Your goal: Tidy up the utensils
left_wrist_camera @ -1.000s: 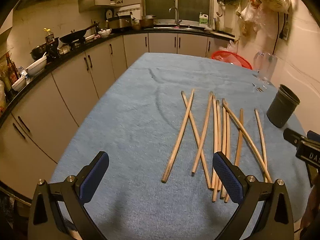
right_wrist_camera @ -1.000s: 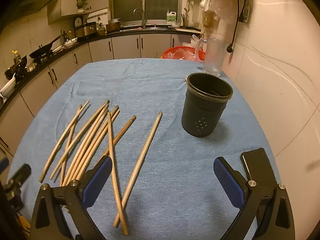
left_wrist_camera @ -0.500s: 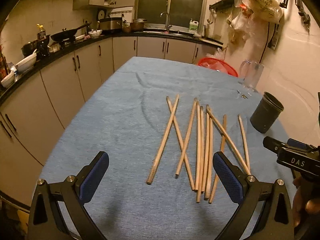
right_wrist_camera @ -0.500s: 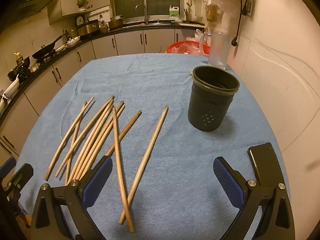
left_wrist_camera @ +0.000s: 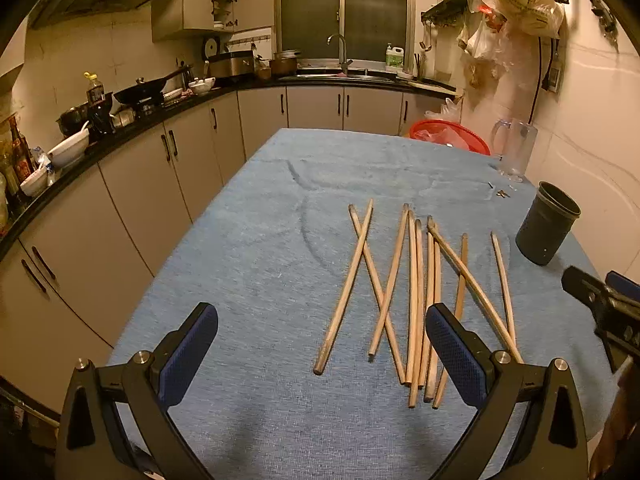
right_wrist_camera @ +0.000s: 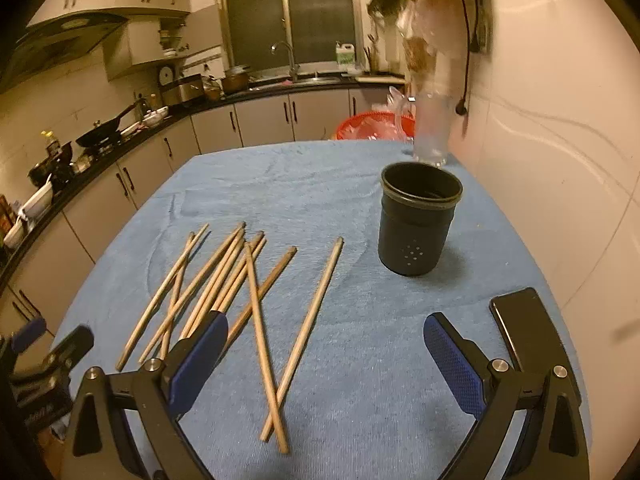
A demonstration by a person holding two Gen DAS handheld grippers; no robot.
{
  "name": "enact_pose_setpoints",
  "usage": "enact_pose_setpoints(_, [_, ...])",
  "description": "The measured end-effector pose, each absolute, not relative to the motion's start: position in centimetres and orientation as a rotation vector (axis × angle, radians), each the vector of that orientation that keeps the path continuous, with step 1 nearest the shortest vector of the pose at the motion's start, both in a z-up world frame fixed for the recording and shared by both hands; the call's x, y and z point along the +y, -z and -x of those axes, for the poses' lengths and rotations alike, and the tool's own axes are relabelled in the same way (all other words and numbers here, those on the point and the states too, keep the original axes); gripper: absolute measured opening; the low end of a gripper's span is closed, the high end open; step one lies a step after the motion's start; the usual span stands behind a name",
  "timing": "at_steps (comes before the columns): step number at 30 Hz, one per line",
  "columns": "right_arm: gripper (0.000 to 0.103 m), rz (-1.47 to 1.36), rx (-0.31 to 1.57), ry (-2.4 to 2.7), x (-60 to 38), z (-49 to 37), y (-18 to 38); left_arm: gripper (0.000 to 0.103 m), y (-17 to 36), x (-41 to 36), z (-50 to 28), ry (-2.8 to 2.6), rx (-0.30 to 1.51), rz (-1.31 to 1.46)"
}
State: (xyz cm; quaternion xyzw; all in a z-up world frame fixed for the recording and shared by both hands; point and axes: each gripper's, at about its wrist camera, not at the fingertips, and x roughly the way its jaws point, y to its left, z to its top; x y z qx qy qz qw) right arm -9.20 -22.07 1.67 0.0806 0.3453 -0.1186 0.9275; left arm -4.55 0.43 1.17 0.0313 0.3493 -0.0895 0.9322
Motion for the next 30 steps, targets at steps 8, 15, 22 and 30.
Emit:
enact_pose_setpoints(8, [0.099, -0.127, 0.652, 0.239, -21.1, 10.8, -2.8, 0.103, -1.7, 0.5, 5.2, 0.18, 0.691, -0.07])
enact_pose_setpoints(15, [0.099, -0.131, 0.661, 0.232, -21.2, 11.1, -2.9, 0.103, -1.8, 0.5, 5.4, 0.18, 0.687, -0.075])
enact_pose_setpoints(22, [0.099, -0.134, 0.679, 0.225, -21.3, 11.0, -2.6, 0.103, -1.8, 0.5, 5.4, 0.179, 0.688, -0.078])
enact_pose_setpoints(30, [0.099, -0.135, 0.686, 0.224, -21.2, 10.8, -2.4, 0.103, -1.7, 0.4, 5.3, 0.178, 0.692, -0.078])
